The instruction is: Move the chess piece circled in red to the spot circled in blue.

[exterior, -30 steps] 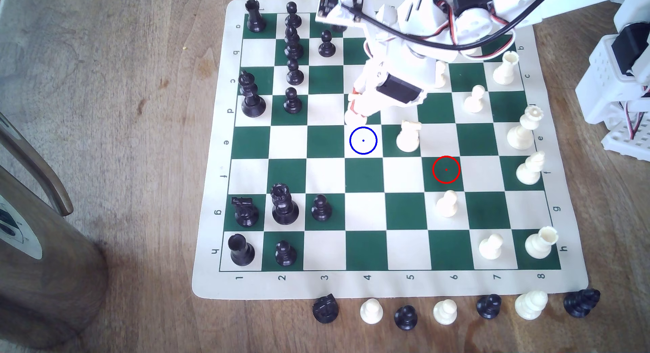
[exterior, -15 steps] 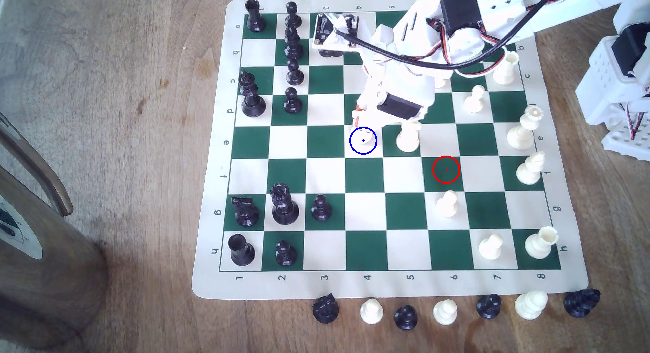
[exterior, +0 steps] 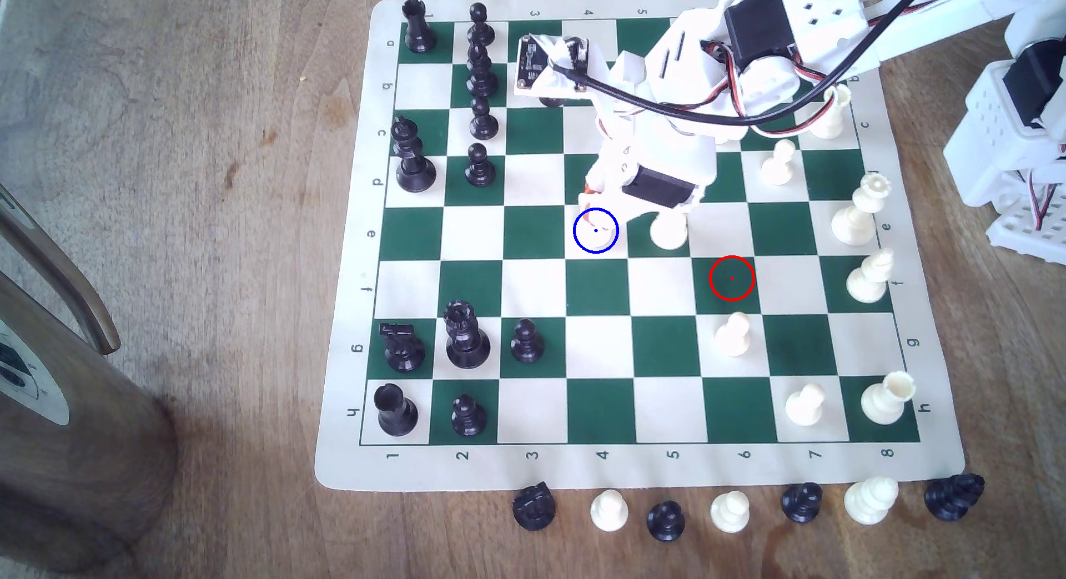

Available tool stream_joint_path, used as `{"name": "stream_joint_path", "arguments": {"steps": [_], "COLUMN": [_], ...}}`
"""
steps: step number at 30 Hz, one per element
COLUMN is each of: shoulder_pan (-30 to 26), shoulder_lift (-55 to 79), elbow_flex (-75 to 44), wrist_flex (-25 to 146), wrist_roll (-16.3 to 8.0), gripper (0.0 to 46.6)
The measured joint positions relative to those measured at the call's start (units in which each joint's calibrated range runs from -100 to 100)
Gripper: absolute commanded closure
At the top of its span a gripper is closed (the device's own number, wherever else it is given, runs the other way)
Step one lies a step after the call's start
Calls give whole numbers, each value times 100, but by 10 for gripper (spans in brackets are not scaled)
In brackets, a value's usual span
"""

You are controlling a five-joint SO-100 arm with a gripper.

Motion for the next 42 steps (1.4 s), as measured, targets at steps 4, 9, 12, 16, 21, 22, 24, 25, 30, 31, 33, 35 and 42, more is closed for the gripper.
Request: {"name": "stream_joint_path", "arguments": {"steps": [4, 9, 12, 16, 21, 22, 24, 25, 30, 31, 33, 35, 42], "shoulder_pan": [7, 7, 7, 7, 44, 59, 59, 66, 199, 265, 339, 531, 538], "shoulder_lift": [0, 0, 0, 0, 0, 0, 0, 0, -84, -235, -436, -1022, -2891], "elbow_flex": [0, 0, 0, 27, 271, 298, 307, 307, 560, 660, 750, 1030, 2494], "wrist_flex": [0, 0, 0, -56, -398, -438, -454, -454, -558, -614, -653, -725, -1299], "wrist_roll": [20, 39, 44, 59, 34, 34, 34, 34, 34, 34, 39, 73, 107], "gripper": [413, 416, 370, 260, 236, 233, 226, 220, 203, 202, 194, 178, 168]}}
